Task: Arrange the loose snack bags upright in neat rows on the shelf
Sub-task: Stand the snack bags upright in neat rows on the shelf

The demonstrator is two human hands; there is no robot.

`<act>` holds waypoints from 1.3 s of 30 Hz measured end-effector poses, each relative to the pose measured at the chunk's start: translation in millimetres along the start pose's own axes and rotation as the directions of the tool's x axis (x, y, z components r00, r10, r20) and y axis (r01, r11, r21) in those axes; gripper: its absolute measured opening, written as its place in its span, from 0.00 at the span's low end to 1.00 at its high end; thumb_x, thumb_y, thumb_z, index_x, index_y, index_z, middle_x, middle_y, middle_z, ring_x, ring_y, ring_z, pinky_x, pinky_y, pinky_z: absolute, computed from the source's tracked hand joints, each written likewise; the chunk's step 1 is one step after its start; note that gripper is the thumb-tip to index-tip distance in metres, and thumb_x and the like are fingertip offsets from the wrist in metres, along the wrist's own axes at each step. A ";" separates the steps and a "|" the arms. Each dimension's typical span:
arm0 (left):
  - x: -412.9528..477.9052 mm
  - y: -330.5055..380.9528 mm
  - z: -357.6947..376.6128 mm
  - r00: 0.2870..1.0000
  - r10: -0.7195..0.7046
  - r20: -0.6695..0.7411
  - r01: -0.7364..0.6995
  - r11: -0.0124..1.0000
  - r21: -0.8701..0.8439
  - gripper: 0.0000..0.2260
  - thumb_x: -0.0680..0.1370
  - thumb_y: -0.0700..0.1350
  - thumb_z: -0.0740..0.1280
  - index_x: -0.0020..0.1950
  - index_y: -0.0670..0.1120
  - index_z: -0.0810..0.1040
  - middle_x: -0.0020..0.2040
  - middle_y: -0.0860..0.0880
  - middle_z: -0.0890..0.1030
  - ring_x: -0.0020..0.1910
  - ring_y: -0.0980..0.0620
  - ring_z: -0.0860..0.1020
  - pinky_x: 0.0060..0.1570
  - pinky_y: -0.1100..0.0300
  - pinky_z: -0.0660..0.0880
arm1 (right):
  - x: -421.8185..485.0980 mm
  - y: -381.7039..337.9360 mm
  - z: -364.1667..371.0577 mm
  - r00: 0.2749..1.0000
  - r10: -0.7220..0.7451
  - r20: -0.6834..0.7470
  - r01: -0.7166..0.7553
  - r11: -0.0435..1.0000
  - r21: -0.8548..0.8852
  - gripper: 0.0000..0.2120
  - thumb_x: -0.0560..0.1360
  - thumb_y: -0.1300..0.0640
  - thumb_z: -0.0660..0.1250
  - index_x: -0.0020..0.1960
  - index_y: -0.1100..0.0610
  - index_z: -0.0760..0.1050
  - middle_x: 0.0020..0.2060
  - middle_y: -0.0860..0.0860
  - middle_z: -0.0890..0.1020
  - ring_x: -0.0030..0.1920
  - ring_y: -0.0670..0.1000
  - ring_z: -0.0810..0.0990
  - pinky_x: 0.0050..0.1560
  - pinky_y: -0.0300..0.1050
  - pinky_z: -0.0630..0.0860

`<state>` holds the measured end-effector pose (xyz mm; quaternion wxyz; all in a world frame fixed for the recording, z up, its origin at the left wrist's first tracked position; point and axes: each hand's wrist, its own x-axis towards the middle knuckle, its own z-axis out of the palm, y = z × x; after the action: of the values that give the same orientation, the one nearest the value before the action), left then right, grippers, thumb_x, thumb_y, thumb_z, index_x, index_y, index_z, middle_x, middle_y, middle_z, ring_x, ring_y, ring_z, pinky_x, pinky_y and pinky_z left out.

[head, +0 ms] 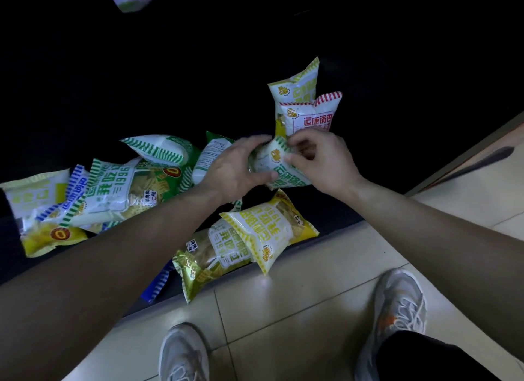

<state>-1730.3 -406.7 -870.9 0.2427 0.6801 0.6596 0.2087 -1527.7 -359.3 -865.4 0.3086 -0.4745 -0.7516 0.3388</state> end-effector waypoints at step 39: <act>31.8 45.2 -11.5 0.981 -0.111 -0.158 0.093 0.988 -0.120 0.26 0.67 0.54 0.79 0.63 0.51 0.77 0.52 0.51 0.78 0.46 0.54 0.75 0.42 0.64 0.70 | -30.4 29.8 -63.1 0.956 0.292 0.044 -0.290 0.956 -0.034 0.09 0.78 0.50 0.67 0.57 0.47 0.75 0.46 0.46 0.83 0.45 0.48 0.82 0.53 0.50 0.79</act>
<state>-1699.9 -374.9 -835.5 0.2359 0.6111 0.6986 0.2879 -1452.2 -364.2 -857.0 0.2306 -0.5757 -0.6854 0.3816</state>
